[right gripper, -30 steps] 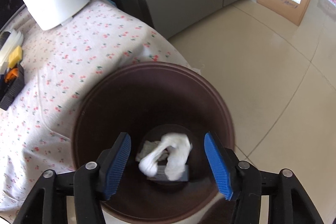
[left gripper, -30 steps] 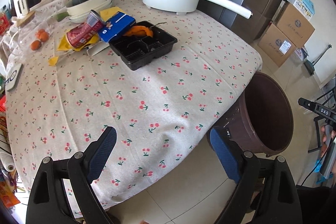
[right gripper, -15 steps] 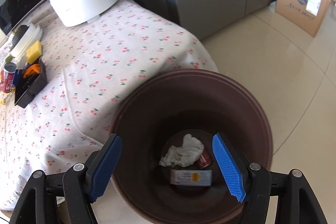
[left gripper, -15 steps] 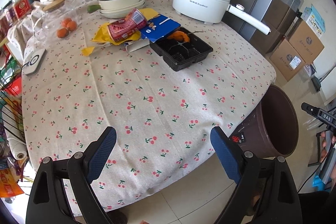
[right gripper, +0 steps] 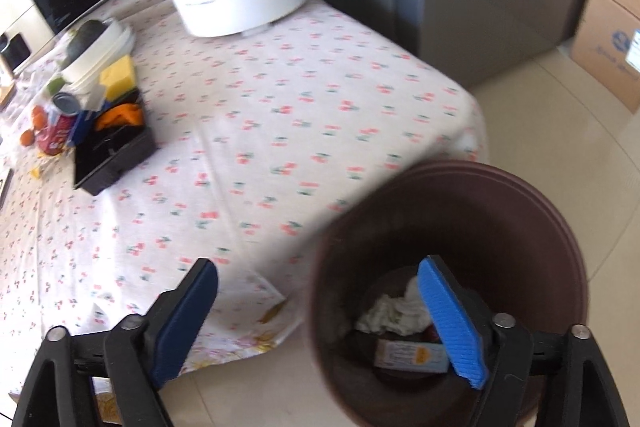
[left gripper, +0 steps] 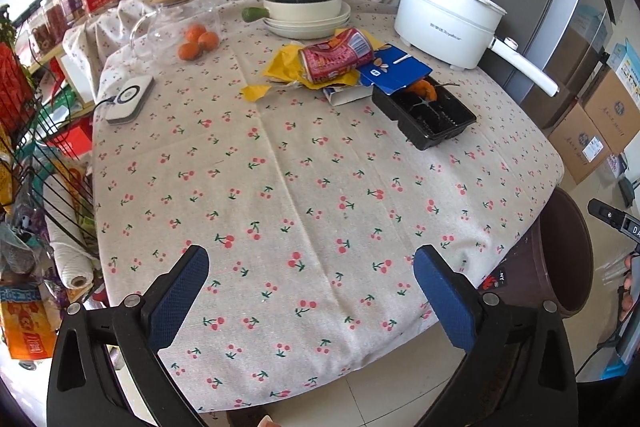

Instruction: Collect trash

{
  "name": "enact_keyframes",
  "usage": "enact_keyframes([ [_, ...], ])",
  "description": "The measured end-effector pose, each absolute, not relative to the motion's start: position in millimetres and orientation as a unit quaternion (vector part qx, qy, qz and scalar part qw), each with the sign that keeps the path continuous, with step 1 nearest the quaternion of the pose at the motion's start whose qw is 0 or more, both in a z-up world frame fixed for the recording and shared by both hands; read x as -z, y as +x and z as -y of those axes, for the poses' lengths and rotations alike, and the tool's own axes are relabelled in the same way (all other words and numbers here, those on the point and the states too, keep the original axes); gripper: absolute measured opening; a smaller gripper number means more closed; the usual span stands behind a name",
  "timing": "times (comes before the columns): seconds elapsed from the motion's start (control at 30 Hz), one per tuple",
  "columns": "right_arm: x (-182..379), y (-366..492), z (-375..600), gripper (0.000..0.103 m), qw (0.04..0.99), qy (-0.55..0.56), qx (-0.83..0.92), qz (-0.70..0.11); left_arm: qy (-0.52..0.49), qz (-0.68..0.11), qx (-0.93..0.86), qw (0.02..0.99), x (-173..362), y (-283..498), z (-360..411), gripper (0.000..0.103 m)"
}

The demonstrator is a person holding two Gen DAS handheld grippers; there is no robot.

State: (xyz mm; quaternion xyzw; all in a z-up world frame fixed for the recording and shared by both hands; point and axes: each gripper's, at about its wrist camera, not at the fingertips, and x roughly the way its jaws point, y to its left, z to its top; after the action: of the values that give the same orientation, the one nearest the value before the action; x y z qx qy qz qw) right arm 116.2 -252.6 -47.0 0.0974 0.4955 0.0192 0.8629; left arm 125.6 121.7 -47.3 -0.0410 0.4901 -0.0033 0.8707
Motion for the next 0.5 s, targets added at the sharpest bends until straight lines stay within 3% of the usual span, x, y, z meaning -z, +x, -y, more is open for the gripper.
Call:
enact_keyframes([
  [0.5, 56.0, 146.0, 143.5, 0.093, 0.861, 0.052, -0.082, -0.500, -0.104, -0.494, -0.065, 0.861, 54.1, 122.8, -202.8, 0.103],
])
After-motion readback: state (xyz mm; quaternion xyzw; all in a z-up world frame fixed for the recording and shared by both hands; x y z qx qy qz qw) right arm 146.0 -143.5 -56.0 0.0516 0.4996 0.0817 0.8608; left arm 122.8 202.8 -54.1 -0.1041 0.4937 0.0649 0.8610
